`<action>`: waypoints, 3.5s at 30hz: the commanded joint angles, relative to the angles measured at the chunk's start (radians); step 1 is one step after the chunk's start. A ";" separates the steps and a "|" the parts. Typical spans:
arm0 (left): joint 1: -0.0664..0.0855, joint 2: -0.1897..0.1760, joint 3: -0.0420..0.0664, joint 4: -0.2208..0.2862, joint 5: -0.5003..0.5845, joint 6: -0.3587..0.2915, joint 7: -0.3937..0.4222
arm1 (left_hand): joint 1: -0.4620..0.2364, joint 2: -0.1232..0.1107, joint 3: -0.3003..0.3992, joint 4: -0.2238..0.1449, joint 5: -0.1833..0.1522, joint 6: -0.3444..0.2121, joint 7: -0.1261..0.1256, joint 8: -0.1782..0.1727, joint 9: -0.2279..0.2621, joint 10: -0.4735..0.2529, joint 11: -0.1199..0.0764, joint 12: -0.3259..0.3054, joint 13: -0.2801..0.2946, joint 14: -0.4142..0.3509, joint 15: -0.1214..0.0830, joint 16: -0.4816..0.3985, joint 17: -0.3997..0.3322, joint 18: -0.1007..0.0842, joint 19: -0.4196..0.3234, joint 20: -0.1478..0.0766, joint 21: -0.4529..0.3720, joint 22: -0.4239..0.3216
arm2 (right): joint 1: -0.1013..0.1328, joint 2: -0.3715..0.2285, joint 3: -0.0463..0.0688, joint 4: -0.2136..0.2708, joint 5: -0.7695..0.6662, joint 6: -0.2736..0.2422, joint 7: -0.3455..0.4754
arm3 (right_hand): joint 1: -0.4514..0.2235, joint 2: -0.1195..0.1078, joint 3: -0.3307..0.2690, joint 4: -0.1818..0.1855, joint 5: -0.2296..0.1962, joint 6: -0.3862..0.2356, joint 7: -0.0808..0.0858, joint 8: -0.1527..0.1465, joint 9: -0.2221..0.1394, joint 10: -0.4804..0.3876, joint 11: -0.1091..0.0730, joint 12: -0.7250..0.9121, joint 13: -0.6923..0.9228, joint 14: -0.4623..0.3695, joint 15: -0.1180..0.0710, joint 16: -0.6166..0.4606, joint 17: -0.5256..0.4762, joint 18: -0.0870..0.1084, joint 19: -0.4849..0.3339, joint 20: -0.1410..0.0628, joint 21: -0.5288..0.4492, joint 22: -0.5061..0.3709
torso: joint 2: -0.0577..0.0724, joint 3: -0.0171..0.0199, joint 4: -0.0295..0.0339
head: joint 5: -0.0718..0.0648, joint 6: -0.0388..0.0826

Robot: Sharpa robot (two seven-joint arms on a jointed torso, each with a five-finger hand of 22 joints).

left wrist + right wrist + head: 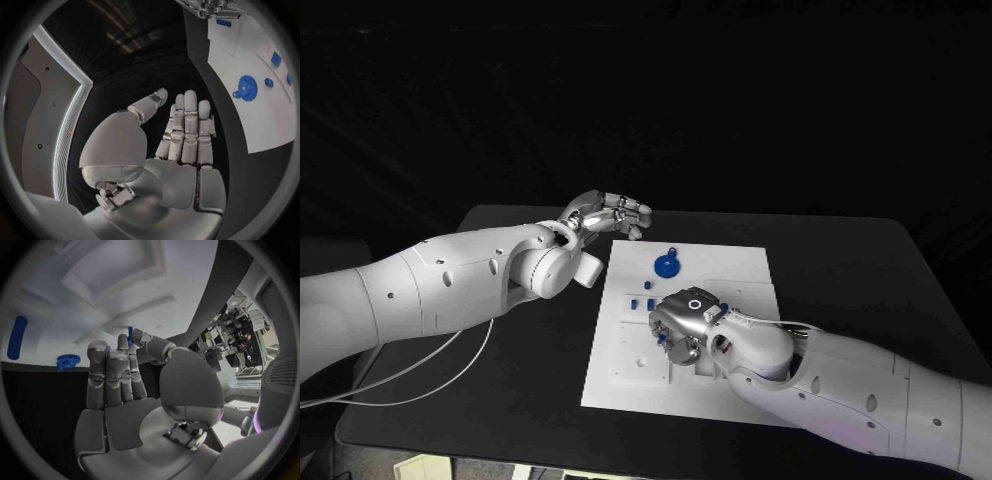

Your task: Assemble the parts on the task board

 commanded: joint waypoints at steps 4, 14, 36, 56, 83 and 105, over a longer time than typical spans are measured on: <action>0.001 0.000 0.001 0.001 0.006 0.007 0.006 | -0.005 0.001 -0.004 0.002 0.002 -0.007 -0.002 0.003 -0.001 -0.006 0.001 -0.005 0.000 0.006 0.000 -0.005 0.002 0.015 0.008 -0.001 -0.005 0.001 | -0.004 -0.004 -0.004 0.005 -0.012 0.022 -0.001 | 0.010 0.002 0.005 0.002 -0.004 0.004 0.004 0.004 0.001 0.008 0.004 -0.004 0.002 -0.018 -0.009 0.005 -0.002 0.039 0.019 -0.026 0.005 0.016 | 0.000 -0.0003 0.0001 | 0.001 -0.002; 0.001 0.001 0.001 0.000 0.006 0.007 0.006 | -0.004 0.001 -0.004 0.002 0.002 -0.008 -0.001 0.003 -0.001 -0.006 0.002 -0.006 0.000 0.005 0.000 -0.007 0.003 0.015 0.009 -0.001 -0.006 0.001 | -0.004 0.000 -0.004 0.003 -0.013 0.024 -0.004 | 0.009 0.002 0.005 0.001 -0.004 0.005 0.004 0.004 0.001 0.008 0.004 -0.004 0.003 -0.018 -0.009 0.005 -0.002 0.039 0.019 -0.026 0.005 0.016 | 0.000 0.0002 0.0001 | 0.000 -0.002; 0.001 0.004 0.001 0.000 0.006 0.009 0.003 | -0.004 0.001 -0.004 0.003 0.002 -0.009 -0.001 0.003 -0.002 -0.006 0.002 -0.006 0.000 0.006 0.000 -0.009 0.005 0.015 0.009 -0.001 -0.007 0.002 | -0.004 0.026 -0.021 -0.017 -0.023 0.070 -0.017 | 0.006 0.003 0.005 0.001 -0.003 0.002 0.005 0.003 0.002 0.005 0.005 -0.007 0.006 -0.020 -0.008 0.005 -0.006 0.039 0.017 -0.026 0.005 0.016 | 0.000 -0.0003 0.0008 | -0.004 -0.007; 0.001 0.001 0.001 -0.001 0.006 0.009 0.001 | -0.003 -0.001 -0.005 0.004 0.001 -0.013 0.001 0.002 -0.003 -0.008 0.003 -0.008 0.000 0.006 0.001 -0.013 0.009 0.015 0.009 -0.001 -0.009 0.003 | -0.003 -0.009 -0.021 0.015 0.066 -0.093 0.014 | -0.055 -0.092 -0.150 -0.018 0.021 -0.150 0.066 -0.082 -0.032 -0.153 0.068 -0.111 -0.022 -0.028 0.053 0.024 -0.040 0.039 0.008 -0.009 -0.004 0.011 | -0.001 0.0005 -0.0005 | -0.005 -0.002; 0.001 -0.003 0.001 -0.005 0.006 0.015 0.005 | -0.002 0.000 -0.006 0.004 0.001 -0.016 0.002 0.002 -0.004 -0.006 0.002 -0.007 0.000 0.007 0.000 -0.016 0.013 0.015 0.009 -0.001 -0.011 0.004 | 0.088 -0.252 0.098 0.105 0.228 0.068 0.014 | -0.031 -0.087 -0.183 -0.002 0.041 -0.150 0.067 -0.073 -0.029 -0.136 0.064 -0.105 -0.030 -0.029 0.050 0.056 -0.057 0.039 0.023 -0.009 -0.006 0.010 | -0.001 0.0007 -0.0014 | -0.040 0.033; 0.001 0.003 0.001 -0.009 0.006 0.018 0.004 | -0.002 0.000 -0.006 0.005 0.001 -0.017 0.002 0.003 -0.004 -0.006 0.002 -0.007 0.001 0.008 0.000 -0.017 0.016 0.015 0.010 -0.001 -0.012 0.004 | 0.088 -0.196 0.055 -0.006 0.175 0.150 0.017 | -0.023 -0.078 -0.197 0.003 0.011 -0.149 0.058 -0.068 -0.029 -0.136 0.067 -0.105 -0.035 -0.035 0.053 0.063 -0.072 0.039 0.015 -0.004 -0.011 0.010 | 0.000 -0.0009 0.0007 | -0.039 0.023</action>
